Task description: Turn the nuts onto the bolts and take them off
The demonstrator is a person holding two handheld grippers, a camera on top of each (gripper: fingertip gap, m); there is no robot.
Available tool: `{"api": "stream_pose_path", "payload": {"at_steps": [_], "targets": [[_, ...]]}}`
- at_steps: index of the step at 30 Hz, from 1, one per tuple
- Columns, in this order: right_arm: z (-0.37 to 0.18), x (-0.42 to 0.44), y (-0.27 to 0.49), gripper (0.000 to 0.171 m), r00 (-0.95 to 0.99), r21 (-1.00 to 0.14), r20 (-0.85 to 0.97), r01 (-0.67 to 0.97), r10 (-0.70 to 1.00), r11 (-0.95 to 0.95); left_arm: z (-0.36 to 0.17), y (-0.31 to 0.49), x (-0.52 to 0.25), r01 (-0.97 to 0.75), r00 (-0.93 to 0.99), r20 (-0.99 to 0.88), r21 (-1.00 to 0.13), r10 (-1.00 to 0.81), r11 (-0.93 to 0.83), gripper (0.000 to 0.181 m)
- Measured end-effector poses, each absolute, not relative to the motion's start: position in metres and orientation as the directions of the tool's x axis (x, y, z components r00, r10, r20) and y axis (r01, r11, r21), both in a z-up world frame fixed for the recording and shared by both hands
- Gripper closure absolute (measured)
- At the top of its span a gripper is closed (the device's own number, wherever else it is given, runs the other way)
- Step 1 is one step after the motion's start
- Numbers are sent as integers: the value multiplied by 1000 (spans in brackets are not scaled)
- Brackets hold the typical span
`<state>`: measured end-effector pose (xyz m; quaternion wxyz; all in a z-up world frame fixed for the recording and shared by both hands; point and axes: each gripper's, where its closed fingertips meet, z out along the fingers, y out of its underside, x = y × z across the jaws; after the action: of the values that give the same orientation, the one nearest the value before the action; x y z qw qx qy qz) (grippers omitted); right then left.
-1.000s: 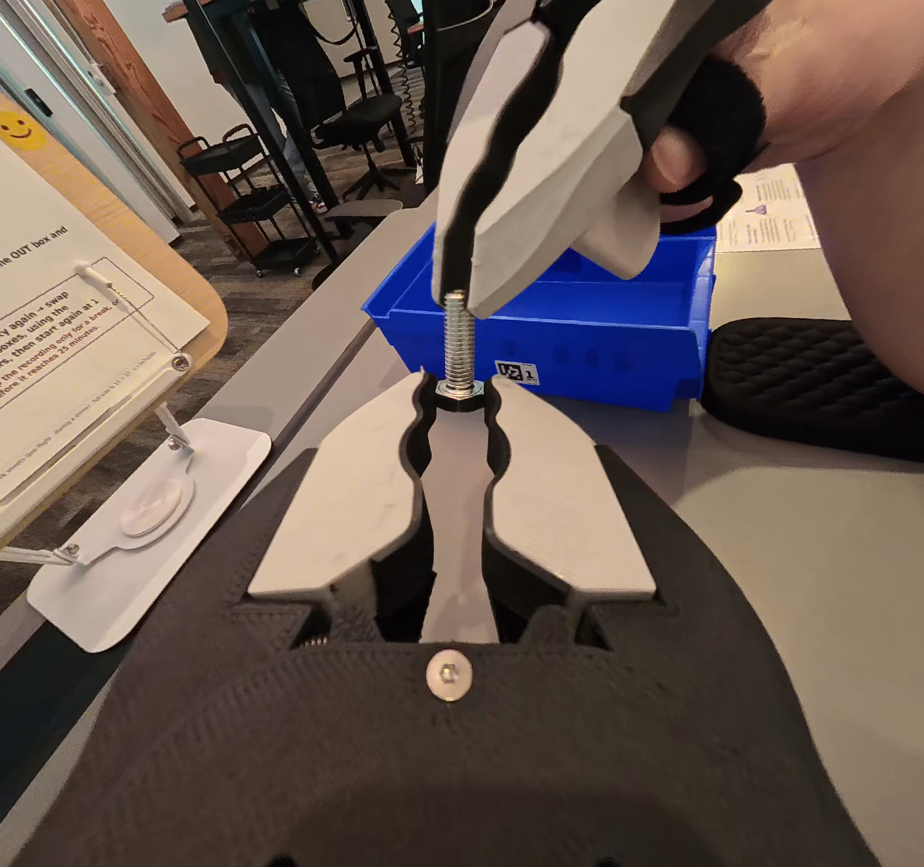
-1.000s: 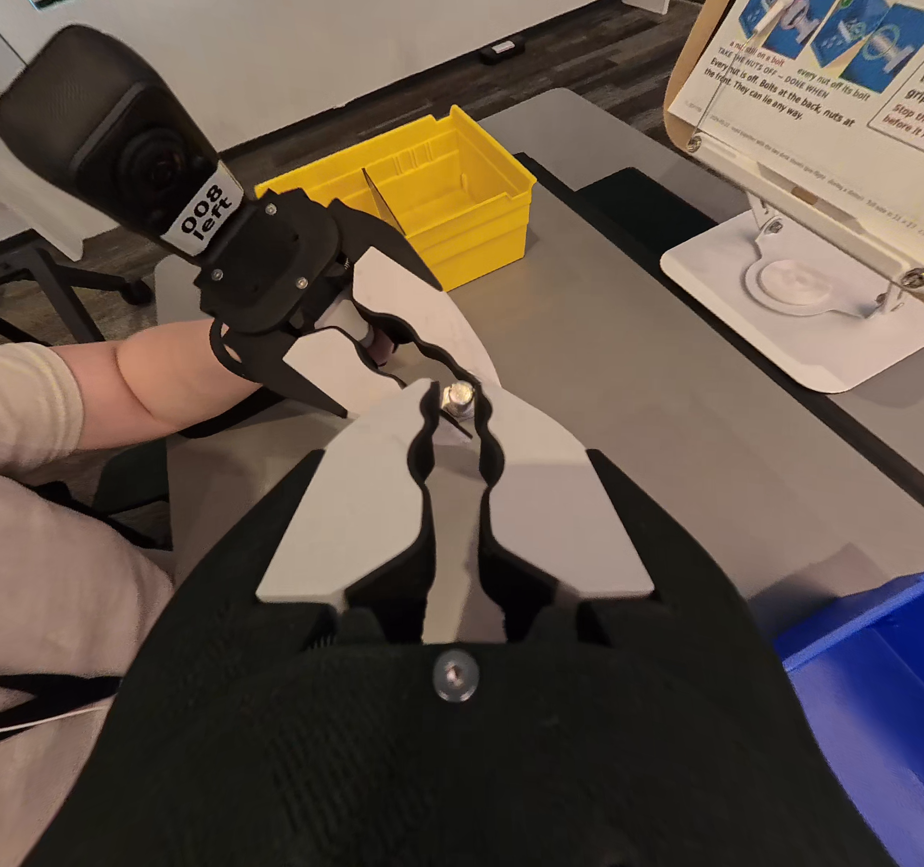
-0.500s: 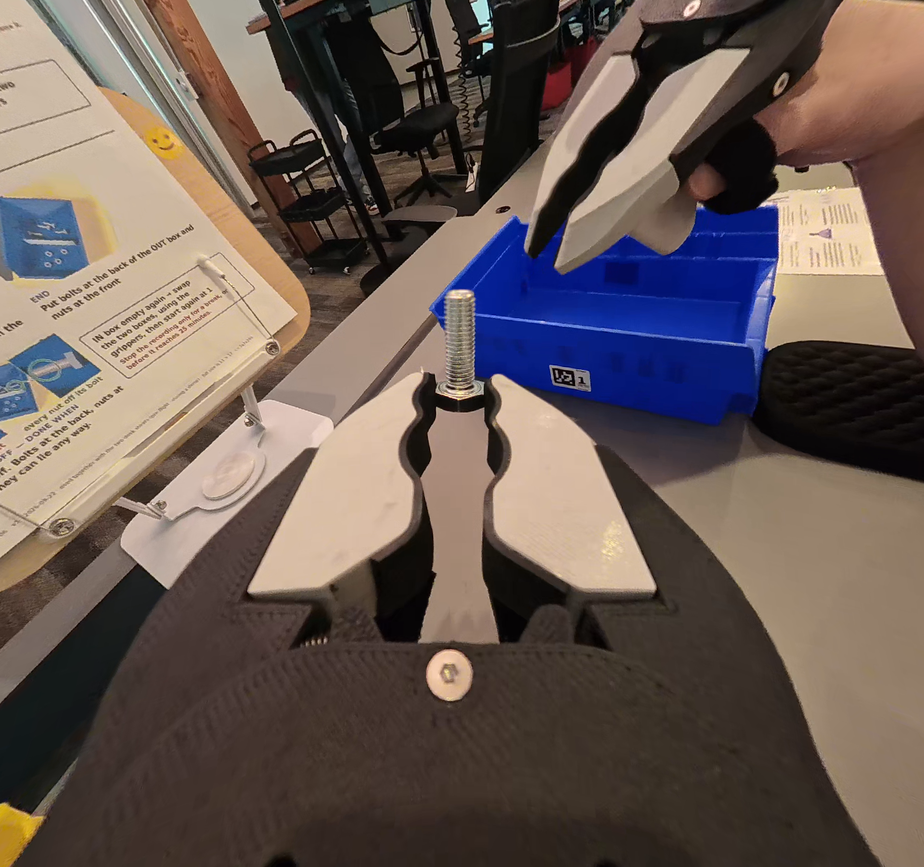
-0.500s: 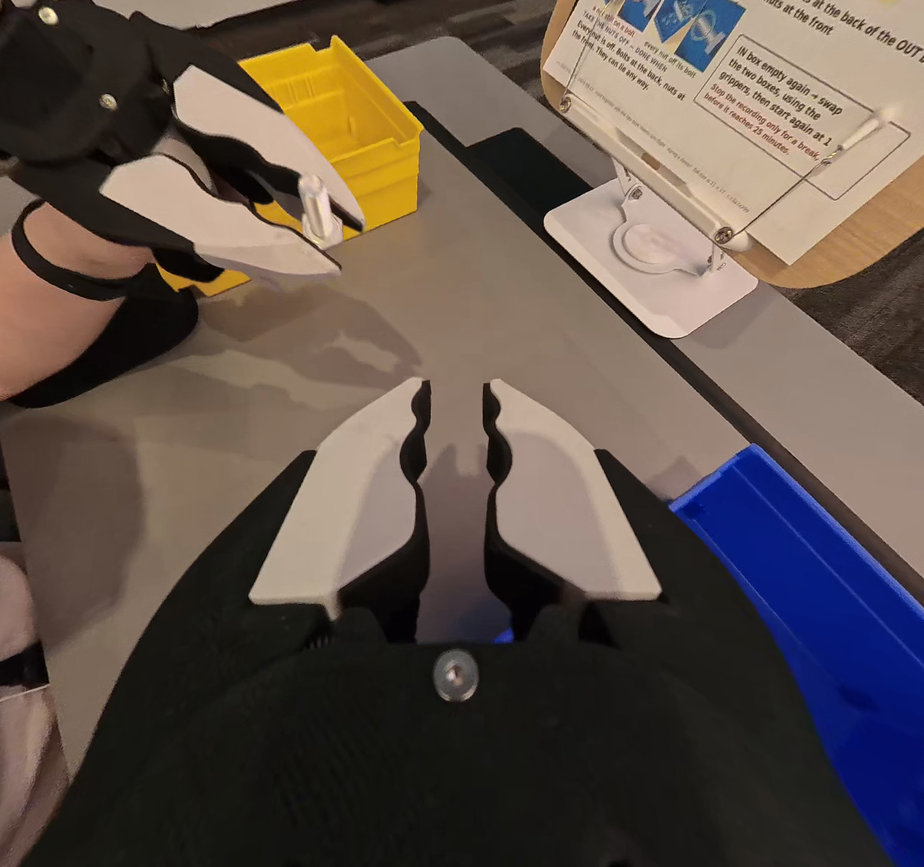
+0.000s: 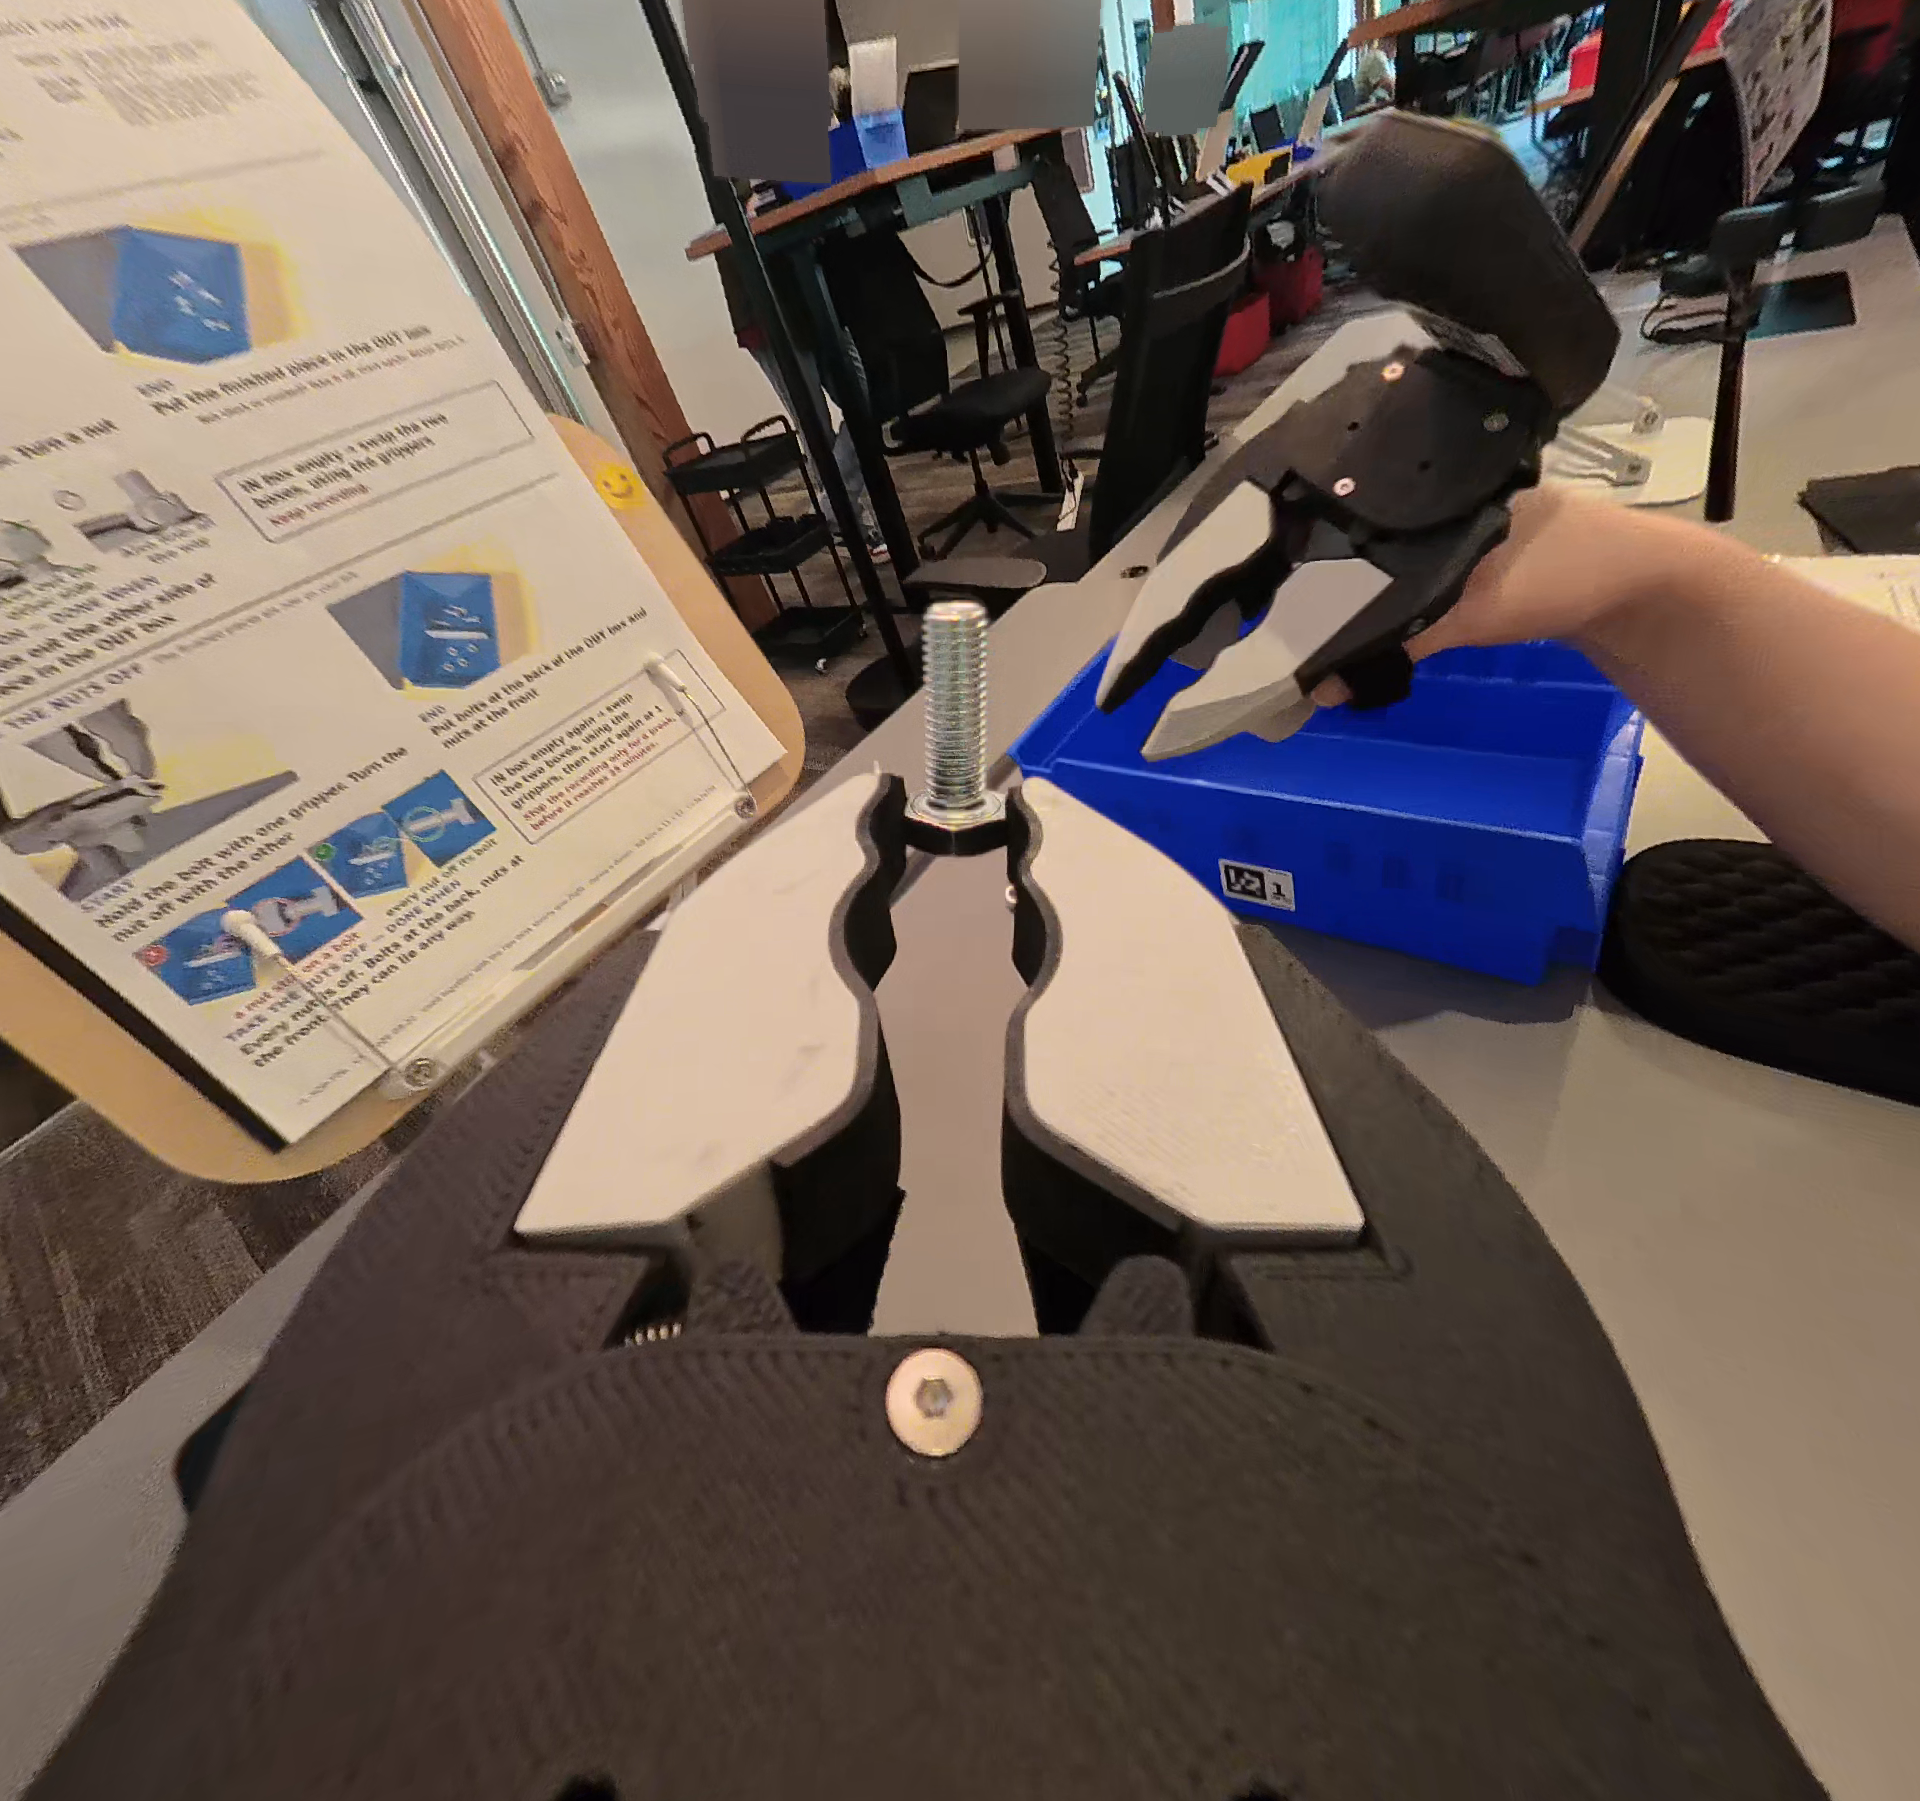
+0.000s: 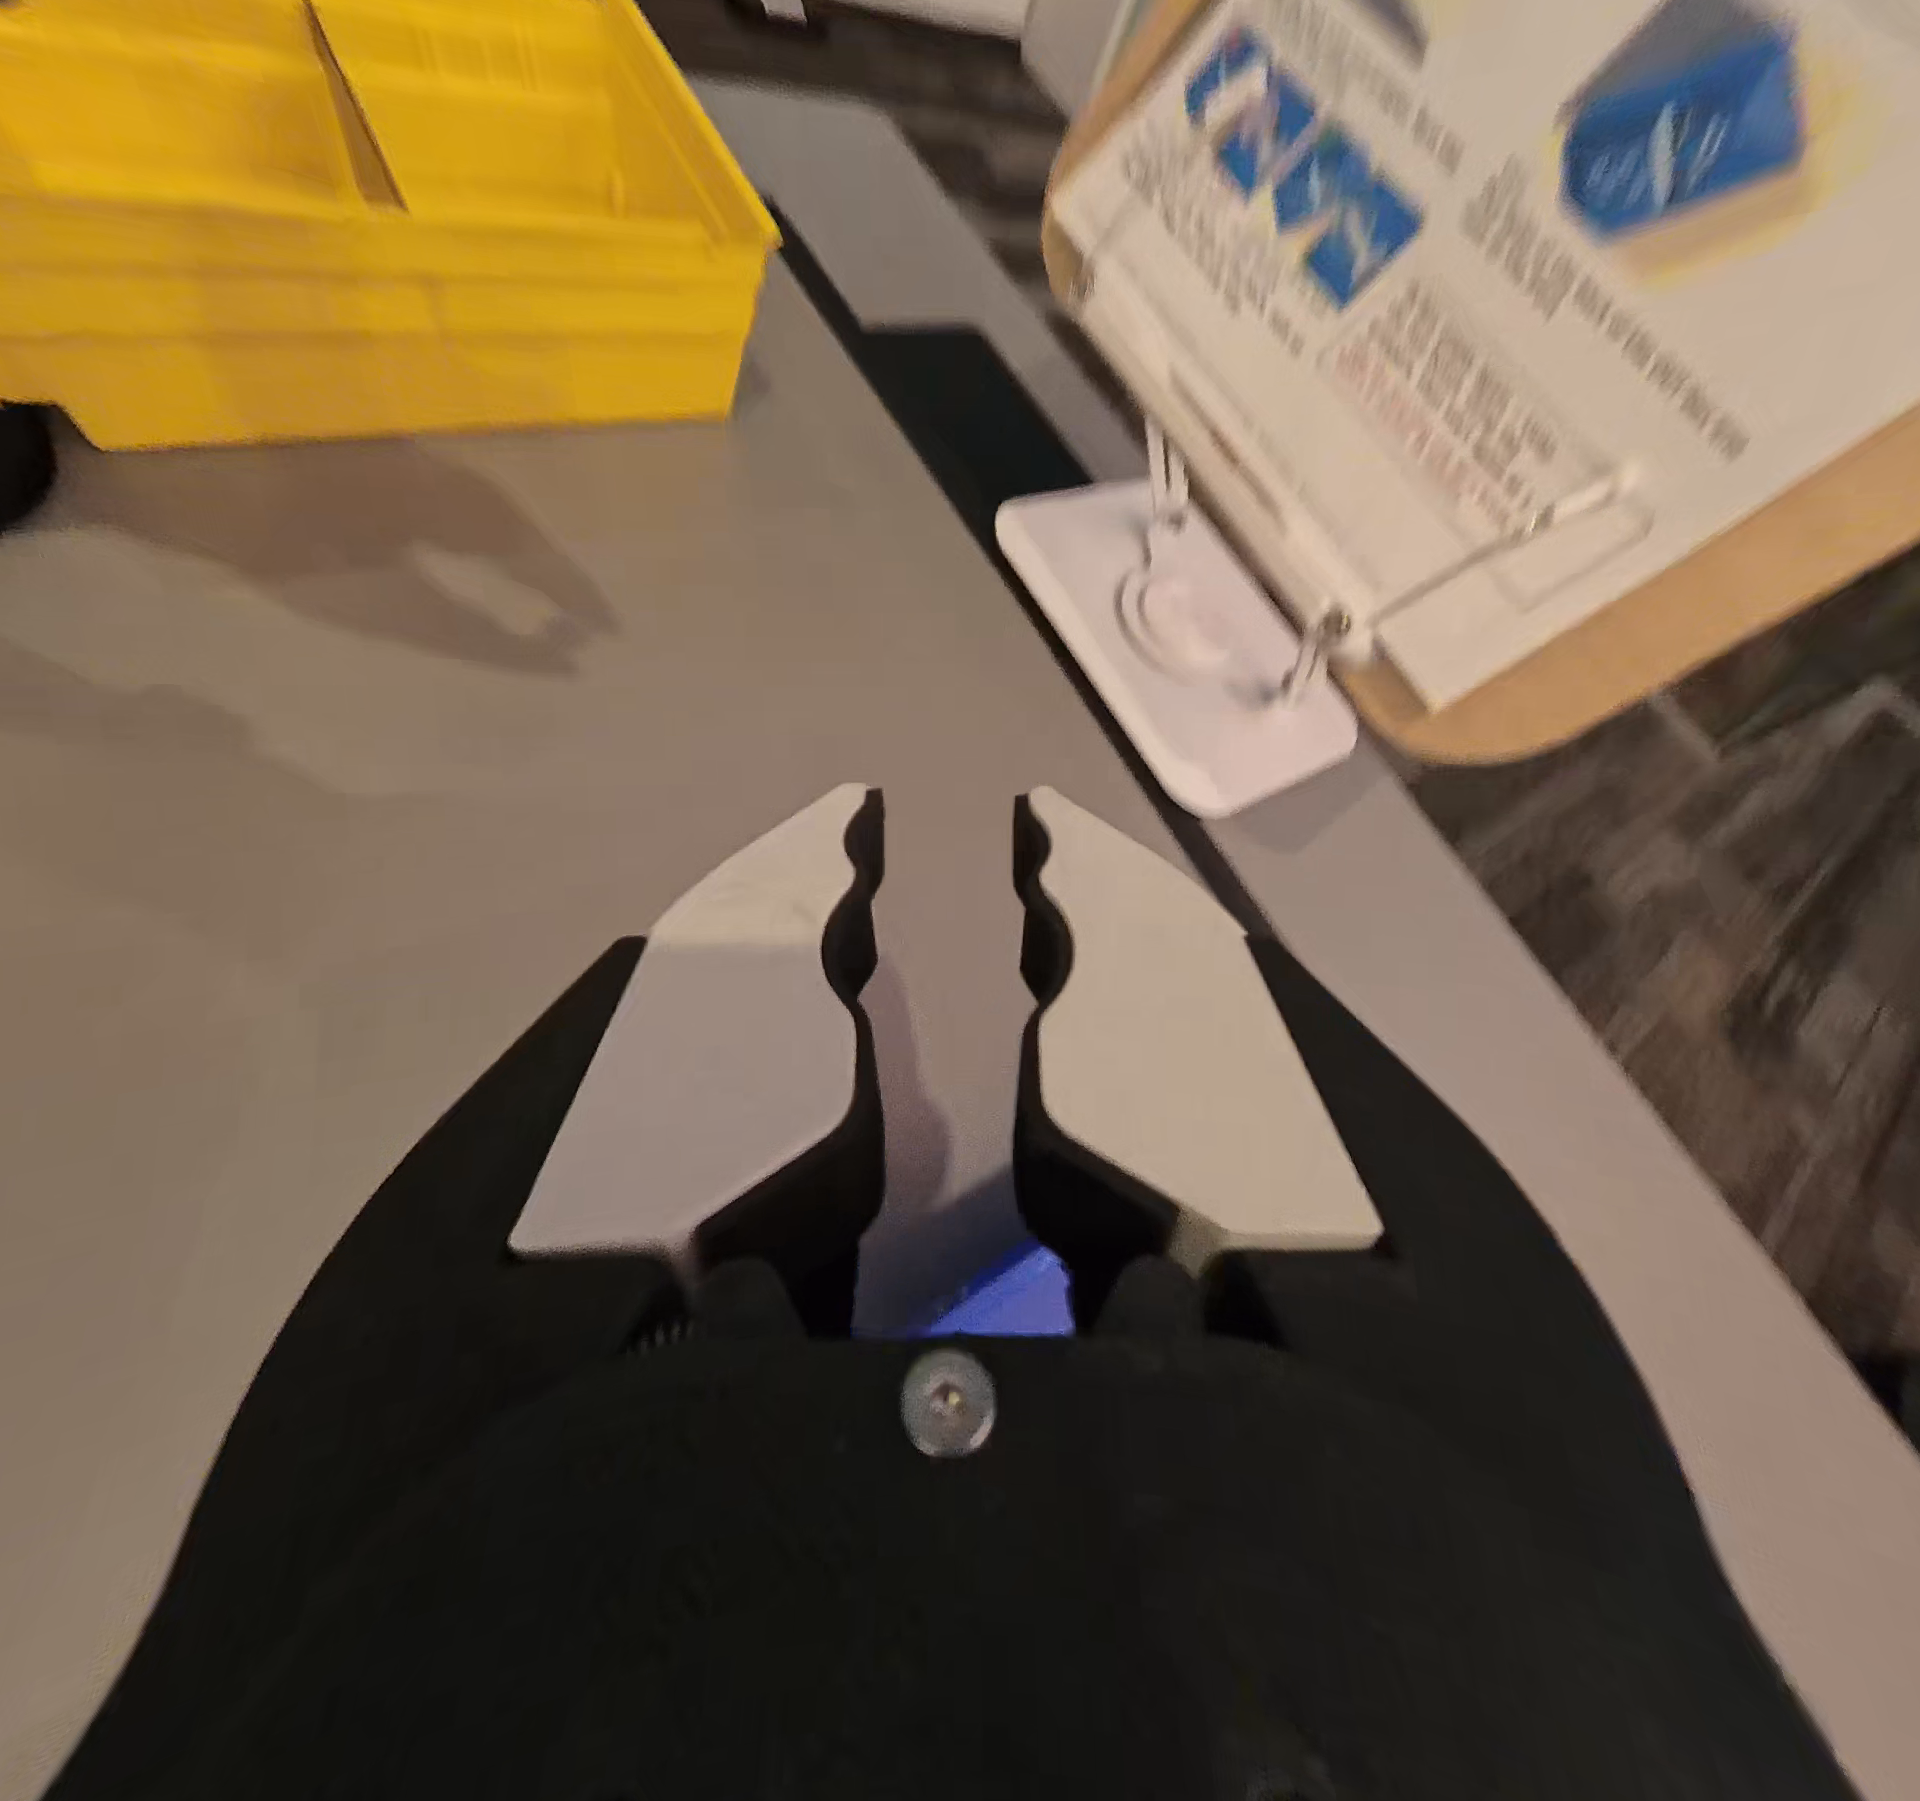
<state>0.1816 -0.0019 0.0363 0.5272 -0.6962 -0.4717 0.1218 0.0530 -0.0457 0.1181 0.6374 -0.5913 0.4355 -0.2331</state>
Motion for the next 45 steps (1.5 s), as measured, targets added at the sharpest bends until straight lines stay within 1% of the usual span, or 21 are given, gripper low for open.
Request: {"api": "stream_pose_path", "payload": {"at_steps": [1,3,4,6,8,10,12,14,16,19,21,24,30,36,40,42,45], "targets": [[42,178,-5,145,508,-860,344,508,790,48,123,-47,49,-208,514,-280,-958,-811,198,163],[39,176,-6,138,480,-848,372,524,795,81,133,-50,40,-187,519,-279,-959,-808,212,163],[30,178,-3,134,465,-819,396,569,792,76,138,-52,36,-175,522,-276,-961,-807,215,163],[7,178,8,135,380,-718,469,690,797,93,147,-55,27,-145,522,-266,-964,-811,223,163],[-19,176,20,135,209,-548,527,824,823,142,156,-57,19,-114,521,-254,-967,-815,229,163],[-44,183,38,136,40,-313,522,938,852,148,161,-58,13,-91,519,-244,-969,-819,231,163],[-65,196,55,136,-106,-48,462,988,881,145,164,-58,9,-75,512,-231,-971,-827,225,163],[-85,210,67,135,-205,173,356,973,912,151,166,-58,5,-71,513,-229,-972,-827,225,163],[-101,222,78,134,-260,319,259,932,930,172,168,-58,2,-72,516,-238,-969,-823,235,163],[-119,238,95,135,-281,453,169,873,945,179,171,-60,-5,-76,522,-247,-967,-816,245,163],[-128,243,104,135,-277,489,135,854,951,179,173,-61,-8,-67,524,-246,-966,-815,249,163],[-141,244,112,136,-267,504,100,844,959,182,177,-62,-12,-48,520,-237,-967,-821,249,162],[-154,254,119,136,-313,570,49,788,949,231,181,-62,-18,-19,521,-222,-968,-824,249,163],[-164,258,121,137,-268,568,45,799,962,196,186,-64,-25,1,523,-216,-967,-824,254,163],[-164,265,124,142,-244,608,40,775,969,170,187,-64,-27,8,523,-210,-968,-826,251,162],[-164,268,122,151,-246,639,17,748,969,179,188,-65,-26,8,522,-212,-967,-826,254,163],[-163,266,119,151,-280,673,0,710,960,207,185,-64,-25,-11,521,-220,-968,-825,251,163]]}}
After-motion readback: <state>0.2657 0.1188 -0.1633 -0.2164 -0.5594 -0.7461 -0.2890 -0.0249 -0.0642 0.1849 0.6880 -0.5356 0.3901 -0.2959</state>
